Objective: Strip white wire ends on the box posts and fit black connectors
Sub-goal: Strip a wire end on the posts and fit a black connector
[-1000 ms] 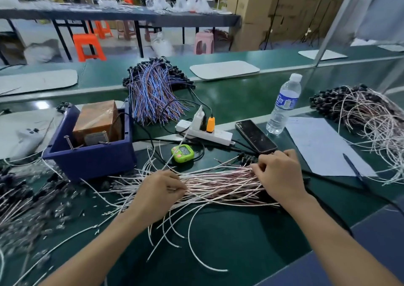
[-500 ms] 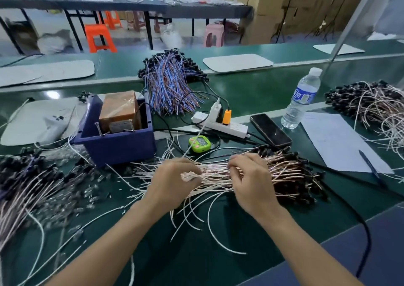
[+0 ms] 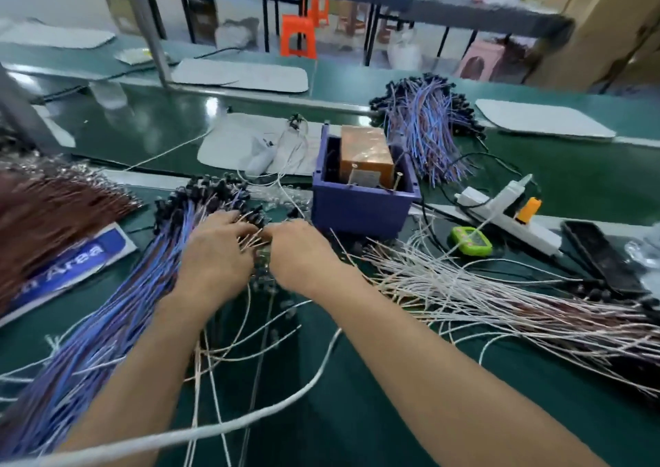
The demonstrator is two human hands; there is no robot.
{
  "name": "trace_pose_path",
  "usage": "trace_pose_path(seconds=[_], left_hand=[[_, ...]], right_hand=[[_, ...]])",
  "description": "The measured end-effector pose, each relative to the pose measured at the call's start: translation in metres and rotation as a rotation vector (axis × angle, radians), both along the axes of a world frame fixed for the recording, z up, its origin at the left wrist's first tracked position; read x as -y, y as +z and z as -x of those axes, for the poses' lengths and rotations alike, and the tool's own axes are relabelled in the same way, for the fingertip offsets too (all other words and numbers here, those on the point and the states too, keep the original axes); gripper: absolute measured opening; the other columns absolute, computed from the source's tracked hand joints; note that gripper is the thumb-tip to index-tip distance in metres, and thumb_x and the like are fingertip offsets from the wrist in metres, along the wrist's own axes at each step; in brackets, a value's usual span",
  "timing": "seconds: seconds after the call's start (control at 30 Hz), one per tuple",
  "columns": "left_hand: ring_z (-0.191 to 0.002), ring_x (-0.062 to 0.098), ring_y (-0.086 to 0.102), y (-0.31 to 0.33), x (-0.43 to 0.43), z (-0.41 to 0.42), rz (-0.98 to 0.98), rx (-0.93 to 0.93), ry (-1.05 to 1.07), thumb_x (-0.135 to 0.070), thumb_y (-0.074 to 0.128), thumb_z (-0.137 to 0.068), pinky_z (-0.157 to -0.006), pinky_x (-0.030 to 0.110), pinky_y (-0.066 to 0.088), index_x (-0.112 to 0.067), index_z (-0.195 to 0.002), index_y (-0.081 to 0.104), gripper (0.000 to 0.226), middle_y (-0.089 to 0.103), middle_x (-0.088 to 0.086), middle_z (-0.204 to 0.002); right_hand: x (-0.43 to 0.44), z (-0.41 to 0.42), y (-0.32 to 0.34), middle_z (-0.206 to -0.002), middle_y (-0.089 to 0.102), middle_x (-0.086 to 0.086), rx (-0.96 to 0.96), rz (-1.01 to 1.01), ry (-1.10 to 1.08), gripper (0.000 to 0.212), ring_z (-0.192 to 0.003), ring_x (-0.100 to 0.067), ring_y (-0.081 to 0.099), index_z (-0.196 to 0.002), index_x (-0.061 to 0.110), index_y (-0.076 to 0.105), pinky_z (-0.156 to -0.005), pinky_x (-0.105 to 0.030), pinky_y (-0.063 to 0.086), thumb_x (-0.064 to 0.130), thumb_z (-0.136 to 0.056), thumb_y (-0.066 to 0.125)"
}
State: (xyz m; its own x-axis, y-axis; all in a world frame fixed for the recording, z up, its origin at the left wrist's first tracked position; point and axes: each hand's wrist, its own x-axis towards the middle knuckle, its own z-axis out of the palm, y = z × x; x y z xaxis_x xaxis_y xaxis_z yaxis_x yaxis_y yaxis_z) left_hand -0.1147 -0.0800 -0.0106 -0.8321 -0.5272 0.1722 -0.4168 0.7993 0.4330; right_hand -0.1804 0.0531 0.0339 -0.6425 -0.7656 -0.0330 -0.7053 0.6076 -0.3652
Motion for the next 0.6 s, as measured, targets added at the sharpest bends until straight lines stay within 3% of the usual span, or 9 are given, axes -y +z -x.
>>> trace_pose_path(seconds=[0.1, 0.2, 0.3, 0.43, 0.5, 0.6], left_hand=[[-0.154, 0.034, 0.023, -0.011, 0.036, -0.014, 0.125, 0.127, -0.025, -0.03, 0.071, -0.09, -0.125, 0.048, 0.021, -0.019, -0.152, 0.046, 0.068, 0.029, 0.015, -0.166], [-0.157, 0.031, 0.017, -0.018, 0.045, -0.021, 0.13, 0.139, -0.048, -0.031, 0.073, -0.087, -0.125, 0.049, 0.021, -0.015, -0.156, 0.036, 0.08, 0.022, 0.013, -0.169], [-0.156, 0.028, 0.021, -0.021, 0.04, -0.023, 0.114, 0.061, -0.07, -0.029, 0.067, -0.093, -0.126, 0.046, 0.021, -0.013, -0.156, 0.037, 0.072, 0.025, 0.012, -0.168], [-0.158, 0.022, 0.017, -0.026, 0.033, -0.025, 0.126, 0.023, -0.03, -0.027, 0.056, -0.1, -0.128, 0.04, 0.01, -0.019, -0.158, 0.036, 0.062, 0.023, 0.007, -0.17], [-0.158, 0.021, 0.017, -0.026, 0.03, -0.025, 0.157, 0.015, -0.021, -0.023, 0.058, -0.098, -0.129, 0.04, 0.006, -0.021, -0.154, 0.045, 0.057, 0.024, 0.007, -0.169], [-0.155, 0.025, 0.028, -0.023, 0.028, -0.024, 0.227, 0.009, -0.017, -0.017, 0.064, -0.095, -0.128, 0.045, 0.014, -0.018, -0.135, 0.066, 0.04, 0.036, 0.01, -0.164]], right_hand=[[0.048, 0.002, -0.001, -0.125, 0.066, -0.016, 0.082, 0.002, 0.048, 0.042, -0.116, -0.037, 0.06, -0.133, 0.012, 0.055, -0.092, -0.041, 0.051, 0.003, -0.092, 0.05], [0.078, 0.008, -0.004, -0.124, 0.065, -0.018, 0.147, 0.015, 0.026, 0.048, -0.114, -0.039, 0.062, -0.138, 0.012, 0.046, -0.09, -0.042, 0.05, 0.0, -0.092, 0.047], [0.085, 0.017, -0.012, -0.111, 0.065, -0.008, 0.119, 0.059, 0.02, 0.039, -0.101, -0.032, 0.062, -0.122, 0.018, 0.052, -0.078, -0.037, 0.043, 0.001, -0.088, 0.044], [0.081, 0.023, -0.021, -0.105, 0.062, -0.005, -0.056, -0.004, 0.066, 0.03, -0.098, -0.028, 0.059, -0.109, 0.02, 0.057, -0.079, -0.038, 0.046, 0.001, -0.087, 0.051], [0.078, 0.026, -0.021, -0.105, 0.061, -0.006, -0.162, -0.05, 0.102, 0.023, -0.101, -0.03, 0.057, -0.104, 0.018, 0.06, -0.085, -0.04, 0.045, 0.003, -0.087, 0.056], [0.078, 0.03, -0.016, -0.104, 0.061, -0.005, -0.218, -0.039, 0.147, 0.017, -0.106, -0.029, 0.055, -0.093, 0.021, 0.061, -0.093, -0.039, 0.041, 0.005, -0.091, 0.055]])
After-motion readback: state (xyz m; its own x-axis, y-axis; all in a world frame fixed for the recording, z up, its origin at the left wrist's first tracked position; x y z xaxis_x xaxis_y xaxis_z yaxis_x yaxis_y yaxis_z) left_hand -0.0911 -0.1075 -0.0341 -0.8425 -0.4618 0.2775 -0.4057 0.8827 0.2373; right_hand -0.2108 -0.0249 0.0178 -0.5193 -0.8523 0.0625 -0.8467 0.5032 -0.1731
